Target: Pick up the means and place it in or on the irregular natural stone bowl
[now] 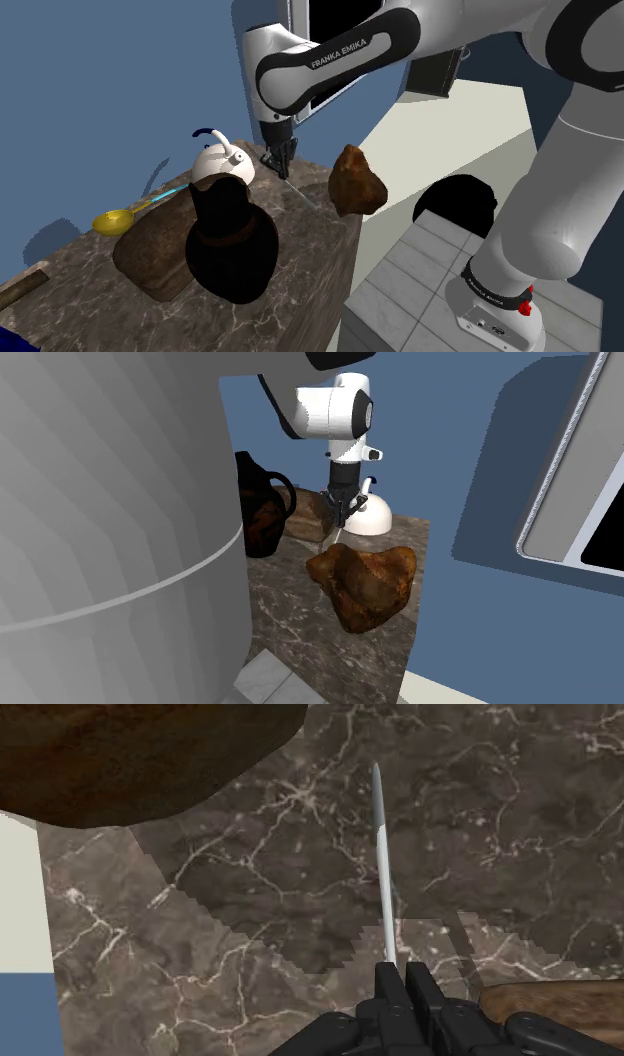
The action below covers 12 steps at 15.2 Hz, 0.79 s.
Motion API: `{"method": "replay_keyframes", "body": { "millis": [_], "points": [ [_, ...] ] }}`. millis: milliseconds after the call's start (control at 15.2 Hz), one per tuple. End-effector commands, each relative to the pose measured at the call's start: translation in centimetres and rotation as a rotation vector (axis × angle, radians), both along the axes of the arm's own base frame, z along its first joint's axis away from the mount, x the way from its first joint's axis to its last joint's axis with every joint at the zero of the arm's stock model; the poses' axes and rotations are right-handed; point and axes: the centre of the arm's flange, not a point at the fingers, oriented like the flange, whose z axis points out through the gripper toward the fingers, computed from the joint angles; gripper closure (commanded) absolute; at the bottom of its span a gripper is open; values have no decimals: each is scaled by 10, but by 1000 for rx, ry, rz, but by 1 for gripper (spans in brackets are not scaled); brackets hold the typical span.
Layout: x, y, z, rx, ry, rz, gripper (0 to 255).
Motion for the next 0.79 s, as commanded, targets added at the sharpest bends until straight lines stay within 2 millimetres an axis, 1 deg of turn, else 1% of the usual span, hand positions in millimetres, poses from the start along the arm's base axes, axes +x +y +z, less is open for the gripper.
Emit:
{"method": "replay_keyframes", "body": {
  "millis": [0, 726],
  "points": [
    [1, 0, 10, 0, 1, 0, 255],
    [1, 0, 68, 0, 1, 0, 255]
  ]
}}
